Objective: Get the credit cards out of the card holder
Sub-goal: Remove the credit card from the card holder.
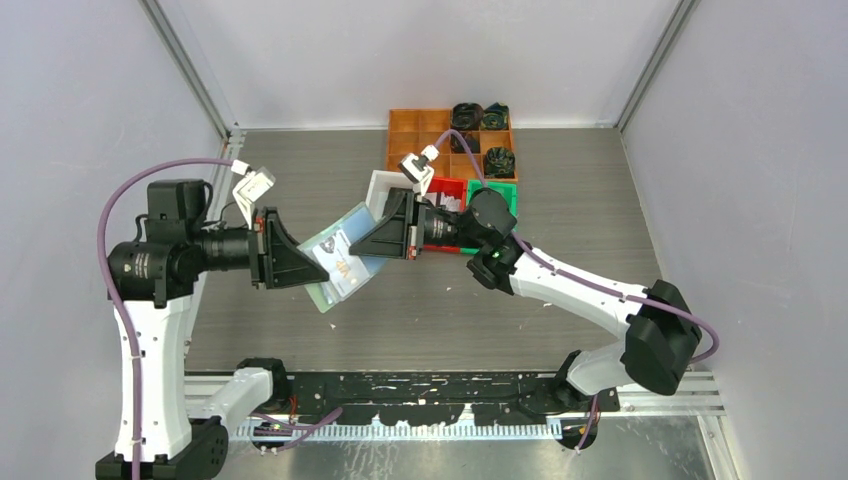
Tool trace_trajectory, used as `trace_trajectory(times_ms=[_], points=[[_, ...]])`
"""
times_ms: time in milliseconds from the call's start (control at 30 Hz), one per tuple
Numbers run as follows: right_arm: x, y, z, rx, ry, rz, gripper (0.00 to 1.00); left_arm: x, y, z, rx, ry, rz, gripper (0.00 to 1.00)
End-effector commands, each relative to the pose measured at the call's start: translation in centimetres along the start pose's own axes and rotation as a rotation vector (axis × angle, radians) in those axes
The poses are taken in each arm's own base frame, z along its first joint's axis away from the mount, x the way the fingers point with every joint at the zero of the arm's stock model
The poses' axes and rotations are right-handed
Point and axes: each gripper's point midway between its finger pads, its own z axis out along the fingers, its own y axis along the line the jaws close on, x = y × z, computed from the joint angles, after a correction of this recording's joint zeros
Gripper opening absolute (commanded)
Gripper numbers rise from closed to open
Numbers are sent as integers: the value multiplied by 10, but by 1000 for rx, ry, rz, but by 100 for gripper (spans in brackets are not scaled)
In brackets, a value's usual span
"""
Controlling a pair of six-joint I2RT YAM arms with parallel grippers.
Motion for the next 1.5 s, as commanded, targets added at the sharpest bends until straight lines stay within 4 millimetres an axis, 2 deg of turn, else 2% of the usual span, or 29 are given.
trace_trajectory(times_ms=[0, 67, 133, 300, 467, 600, 867, 1033, 1133, 1300, 1400, 1467], points=[[1, 41, 3, -122, 18, -63, 5, -11, 6, 1, -6, -19, 63, 20], [-3, 40, 4, -115, -4, -64, 1, -10, 10, 3, -10, -20, 39, 34], [-6, 38, 7, -100, -35, -74, 1, -10, 14, 4, -14, -27, 6, 39], [-2, 20, 14, 18, -55, -104, 1, -13, 10, 6, 28, -45, -27, 39], [-6, 12, 7, 87, -103, -151, 1, -12, 3, 5, 43, -47, -2, 22], [-12, 8, -2, 150, -147, -186, 1, -12, 0, 4, 47, -44, 13, 17], [-18, 2, -9, 186, -206, -193, 1, -8, -5, 4, 80, -38, -9, 34], [-21, -2, -9, 199, -228, -187, 1, -5, -7, 4, 80, -44, 1, 36], [-21, -1, -8, 197, -232, -186, 1, -3, -3, 4, 66, -46, -8, 30], [-11, 5, -1, 154, -174, -167, 2, -3, 2, 5, 47, -46, 1, 9], [-5, 12, 4, 103, -124, -142, 18, -5, 1, 4, 46, -42, 12, 4], [-2, 16, 9, 73, -97, -125, 23, -7, 0, 4, 42, -40, 18, 3]])
